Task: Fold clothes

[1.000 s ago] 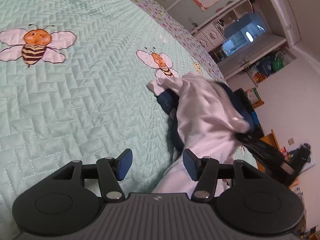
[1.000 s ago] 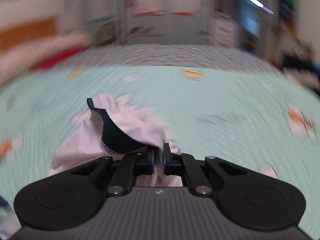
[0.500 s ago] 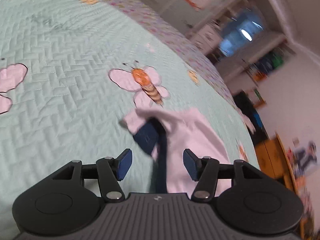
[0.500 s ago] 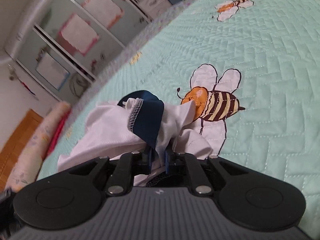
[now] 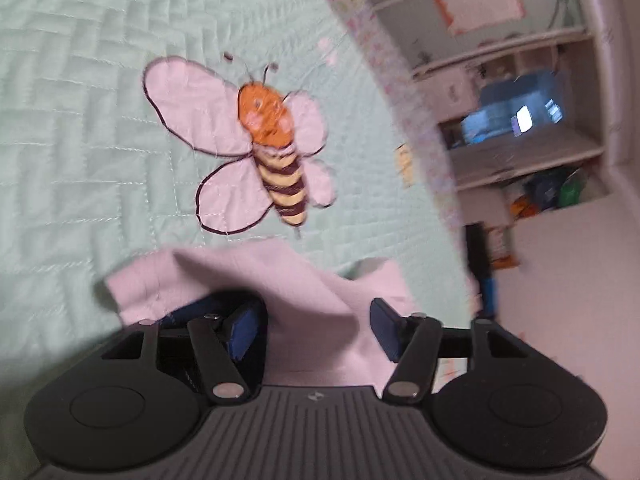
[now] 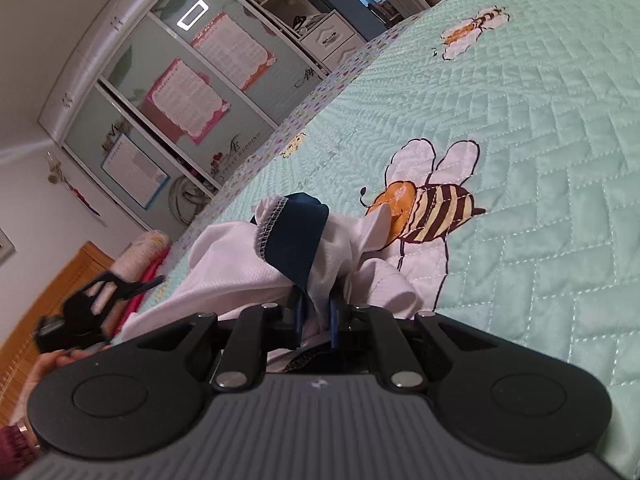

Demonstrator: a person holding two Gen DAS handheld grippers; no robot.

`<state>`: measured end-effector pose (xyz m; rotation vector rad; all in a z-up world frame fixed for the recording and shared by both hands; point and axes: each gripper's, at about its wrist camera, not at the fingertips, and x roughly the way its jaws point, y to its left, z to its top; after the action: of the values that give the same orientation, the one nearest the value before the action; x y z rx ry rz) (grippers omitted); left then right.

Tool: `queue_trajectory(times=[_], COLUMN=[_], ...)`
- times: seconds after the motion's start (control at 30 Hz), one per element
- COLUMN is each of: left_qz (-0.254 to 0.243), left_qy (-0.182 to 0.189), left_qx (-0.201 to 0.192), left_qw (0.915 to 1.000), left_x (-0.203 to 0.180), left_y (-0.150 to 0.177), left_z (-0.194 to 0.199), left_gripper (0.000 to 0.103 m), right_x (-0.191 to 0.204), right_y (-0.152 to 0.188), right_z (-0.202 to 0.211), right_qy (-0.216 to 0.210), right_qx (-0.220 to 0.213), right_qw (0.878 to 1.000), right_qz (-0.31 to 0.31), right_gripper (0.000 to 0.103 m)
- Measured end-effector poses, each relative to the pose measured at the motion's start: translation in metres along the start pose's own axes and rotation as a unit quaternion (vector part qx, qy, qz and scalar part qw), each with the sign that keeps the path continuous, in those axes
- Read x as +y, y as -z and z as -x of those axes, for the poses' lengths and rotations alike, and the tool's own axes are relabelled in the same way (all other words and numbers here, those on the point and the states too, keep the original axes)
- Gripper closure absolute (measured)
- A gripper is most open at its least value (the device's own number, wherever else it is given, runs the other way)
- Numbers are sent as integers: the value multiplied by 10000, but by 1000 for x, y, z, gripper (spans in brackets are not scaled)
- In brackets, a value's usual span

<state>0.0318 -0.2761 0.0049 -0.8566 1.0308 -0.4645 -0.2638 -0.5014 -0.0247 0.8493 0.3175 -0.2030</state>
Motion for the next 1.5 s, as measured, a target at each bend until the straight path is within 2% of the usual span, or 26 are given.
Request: queue_trajectory(times=[0.03,0.07,0.13,0.23,0.3,0.33,0.37,0.4,0.47,0.53,0.6,0.63,0.73,0.8,0.87,0.97,1.03,1.07,1.13,1.17,1.2,1.3,1.43,1.5], left_qz=[-276,-548,-969,-1585,-1678,-1796,-1909,-1992,-2071,-2009,-2045,-2050,-1480,-1090,-775,-791,-1184,-1538,-2282,-2577,-2868,-3543,-3371,-3235], left_qy=[-143,-277,-252,-201,222,360,494,569,660,655,255,52,-679,-1148,-1168,-1004,-820,-826,-957,-988,-1015,-1087,-1244,-1277], left_qx=[5,-1,-340,-849,-1239,-1486,-1728,-1905,-2182,-2425,-2550,-2595,-1912,-1458,-1536,-1628,-1650,-1658,-1596,-1545,-1490,-1204,-1029,-960], left_qw=[9995,9981,9944,9835,9778,9718,9650,9596,9514,9469,9447,9437,9680,9766,9781,9783,9757,9706,9557,9487,9409,9210,9275,9327], left_x=[-7,-14,-30,-53,-61,-65,-69,-67,-56,-30,0,16,77,117,138,136,117,101,70,57,45,33,34,35], left_y=[-1,-2,-1,-1,-2,0,3,7,15,28,45,53,68,78,87,89,86,85,82,80,77,57,36,32], left_z=[-2,-3,21,58,110,138,166,193,246,293,320,333,330,328,342,362,367,365,347,334,320,267,214,199], left_gripper=[73,99,101,101,101,101,101,101,101,101,100,100,98,98,98,97,97,95,83,71,64,64,64,64], right_x=[0,1,2,5,19,27,34,47,74,102,129,134,136,127,116,103,103,105,113,117,122,137,152,161], right_y=[0,0,0,0,-2,-3,-5,-3,1,5,8,14,28,33,36,32,25,20,11,6,3,-4,-7,-4], right_z=[0,0,0,0,-1,-2,-3,-3,-3,-3,-3,-3,-3,3,11,24,27,27,19,13,7,-10,-33,-47], right_qy=[-9,1,23,71,186,246,305,197,-73,-344,-613,-609,-358,-153,26,201,263,288,305,312,300,278,294,340], right_qx=[-4,-6,-5,27,136,193,250,342,537,731,923,1002,1282,1405,1486,1414,1268,1180,1056,1012,991,929,853,829], right_qw=[10000,10000,10000,9999,9993,9986,9978,9969,9938,9888,9818,9799,9778,9793,9806,9830,9839,9838,9816,9802,9783,9715,9609,9487], right_qz=[-6,11,38,75,301,421,540,682,971,1259,1544,1615,1619,1449,1280,1152,1233,1318,1563,1675,1795,2162,2617,3031], right_gripper=[92,92,92,91,86,77,59,51,48,48,48,48,48,48,48,48,48,48,48,48,48,48,48,46])
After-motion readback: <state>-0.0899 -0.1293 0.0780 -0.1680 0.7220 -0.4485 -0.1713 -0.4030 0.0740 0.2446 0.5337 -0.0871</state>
